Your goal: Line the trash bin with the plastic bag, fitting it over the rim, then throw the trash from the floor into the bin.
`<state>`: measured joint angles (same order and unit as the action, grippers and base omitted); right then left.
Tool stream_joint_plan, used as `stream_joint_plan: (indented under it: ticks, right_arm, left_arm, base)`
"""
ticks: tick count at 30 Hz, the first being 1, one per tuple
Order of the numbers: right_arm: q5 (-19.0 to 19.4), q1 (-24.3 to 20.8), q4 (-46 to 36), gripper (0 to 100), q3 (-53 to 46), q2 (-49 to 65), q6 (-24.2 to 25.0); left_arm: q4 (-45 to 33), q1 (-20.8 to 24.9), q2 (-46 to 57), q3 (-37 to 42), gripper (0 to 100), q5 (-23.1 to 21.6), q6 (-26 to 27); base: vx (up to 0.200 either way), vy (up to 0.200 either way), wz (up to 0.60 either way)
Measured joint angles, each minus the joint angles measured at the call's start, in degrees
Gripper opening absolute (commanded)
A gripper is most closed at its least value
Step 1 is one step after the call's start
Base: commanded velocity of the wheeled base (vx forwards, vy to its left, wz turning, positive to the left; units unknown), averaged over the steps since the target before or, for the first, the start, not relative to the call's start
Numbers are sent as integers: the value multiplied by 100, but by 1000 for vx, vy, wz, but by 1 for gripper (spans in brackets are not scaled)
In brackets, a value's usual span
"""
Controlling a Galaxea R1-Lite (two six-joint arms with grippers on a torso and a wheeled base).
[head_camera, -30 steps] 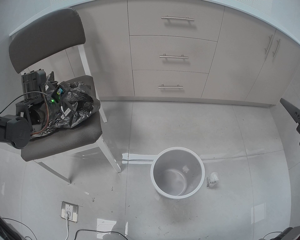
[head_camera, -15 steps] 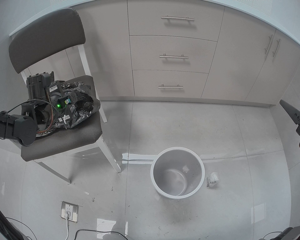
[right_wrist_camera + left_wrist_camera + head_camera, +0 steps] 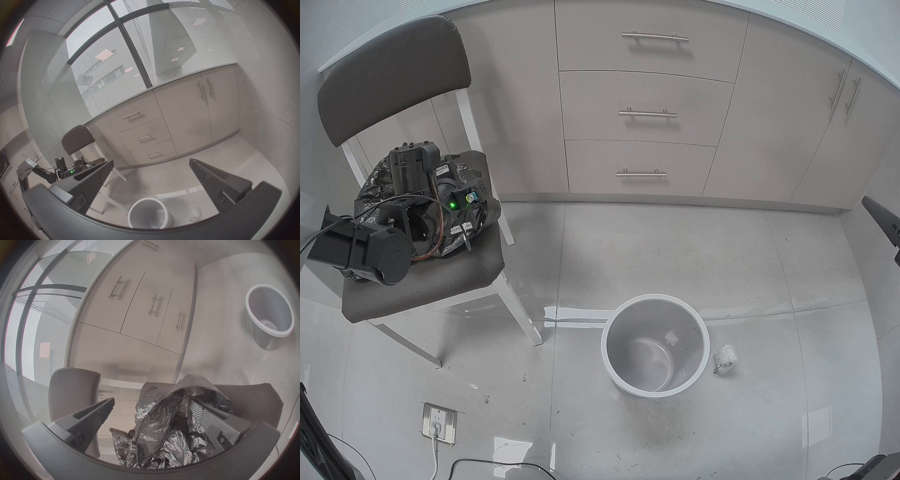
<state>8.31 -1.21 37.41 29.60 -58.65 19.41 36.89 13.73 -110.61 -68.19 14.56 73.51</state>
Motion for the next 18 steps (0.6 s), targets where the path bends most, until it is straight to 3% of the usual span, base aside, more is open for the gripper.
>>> stream_joint_plan:
  ticks: [16, 17, 18]
  right_arm:
    - [0, -5, 0, 100, 5, 30, 0]
    - [2, -5, 0, 100, 2, 30, 2]
    - [2, -6, 2, 100, 0, 30, 2]
  left_arm:
    - [156, 27, -436, -263, 100, 0, -2]
    - [158, 22, -483, -317, 0, 2, 0]
    - [158, 18, -522, -363, 0, 2, 0]
  base:
    - [0, 0, 0]
    - [0, 0, 0]
    - [0, 0, 0]
